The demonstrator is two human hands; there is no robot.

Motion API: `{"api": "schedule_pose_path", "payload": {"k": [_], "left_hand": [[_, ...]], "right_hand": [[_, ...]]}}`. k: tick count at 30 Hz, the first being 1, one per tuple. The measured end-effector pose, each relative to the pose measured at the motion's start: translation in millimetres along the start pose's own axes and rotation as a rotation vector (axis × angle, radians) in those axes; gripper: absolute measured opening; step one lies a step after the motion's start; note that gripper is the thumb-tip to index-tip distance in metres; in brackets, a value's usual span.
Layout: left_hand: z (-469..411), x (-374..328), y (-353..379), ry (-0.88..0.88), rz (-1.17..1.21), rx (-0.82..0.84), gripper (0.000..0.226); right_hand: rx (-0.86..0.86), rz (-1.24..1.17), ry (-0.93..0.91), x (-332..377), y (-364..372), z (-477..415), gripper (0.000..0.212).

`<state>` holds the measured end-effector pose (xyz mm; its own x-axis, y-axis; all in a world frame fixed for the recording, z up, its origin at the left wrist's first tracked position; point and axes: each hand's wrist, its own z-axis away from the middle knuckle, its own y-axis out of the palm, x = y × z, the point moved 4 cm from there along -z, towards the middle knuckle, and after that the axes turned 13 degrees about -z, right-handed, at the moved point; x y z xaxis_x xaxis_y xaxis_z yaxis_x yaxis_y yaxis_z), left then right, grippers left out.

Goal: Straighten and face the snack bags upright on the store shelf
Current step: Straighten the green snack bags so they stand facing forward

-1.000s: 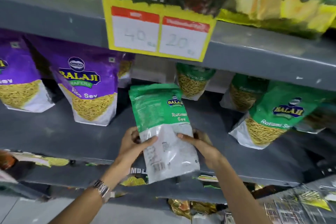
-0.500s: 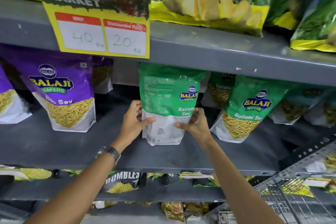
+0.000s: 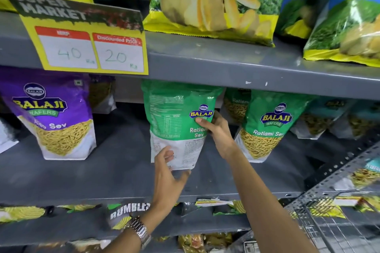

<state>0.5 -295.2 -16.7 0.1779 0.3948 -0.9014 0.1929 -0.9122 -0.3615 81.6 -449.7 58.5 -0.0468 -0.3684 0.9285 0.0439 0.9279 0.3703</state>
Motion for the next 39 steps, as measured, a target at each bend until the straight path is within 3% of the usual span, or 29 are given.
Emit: {"api": "schedule_pose_path", "payload": {"k": [6, 10, 16, 20, 22, 24, 27, 31, 33, 35, 37, 39], "left_hand": [[-10.5, -4.2, 10.1, 0.002, -0.015, 0.091, 0.107], [-23.8, -8.0, 23.3, 0.012, -0.049, 0.241, 0.132], [-47.4, -10.2, 24.5, 0.069, -0.133, 0.245, 0.135], [-61.7, 3.6, 4.8, 0.006, -0.165, 0.139, 0.107], [-68.7, 5.8, -1.2, 0.005, -0.205, 0.151, 0.093], [-75.7, 7.7, -6.4, 0.035, -0.222, 0.174, 0.092], [-85.3, 11.4, -14.7, 0.044, -0.170, 0.259, 0.086], [-102.1, 14.9, -23.5, 0.012, 0.015, 0.457, 0.085], [-110.6, 15.6, -29.2, -0.015, 0.055, 0.420, 0.078], [-113.2, 17.2, -33.0, -0.022, 0.034, 0.275, 0.065], [-107.6, 18.9, -32.0, -0.012, 0.034, 0.155, 0.054], [-100.0, 21.5, -26.8, -0.032, 0.157, 0.139, 0.052]], "right_hand": [[-0.086, 0.048, -0.172, 3.1, -3.0, 23.0, 0.040], [-0.096, 0.133, -0.229, -0.7, -0.2, 40.0, 0.033], [-0.054, 0.100, -0.244, -12.3, 12.8, 63.6, 0.023], [0.028, 0.095, -0.191, -4.4, 9.2, 59.9, 0.024], [-0.021, 0.066, -0.222, 2.7, 4.3, 48.9, 0.014], [-0.142, 0.060, -0.265, 9.1, -4.8, 33.4, 0.023], [-0.210, 0.033, -0.210, 12.6, -15.6, 13.6, 0.051], [-0.060, 0.028, -0.113, 8.3, -23.0, 2.3, 0.051], [-0.045, 0.079, -0.066, 1.1, -24.9, 0.9, 0.055], [-0.094, 0.119, -0.062, -6.2, -25.7, 1.6, 0.062], [-0.112, 0.132, -0.095, -12.3, -25.7, 2.9, 0.060], [-0.116, 0.161, -0.126, -15.5, -26.6, 5.2, 0.053]]}}
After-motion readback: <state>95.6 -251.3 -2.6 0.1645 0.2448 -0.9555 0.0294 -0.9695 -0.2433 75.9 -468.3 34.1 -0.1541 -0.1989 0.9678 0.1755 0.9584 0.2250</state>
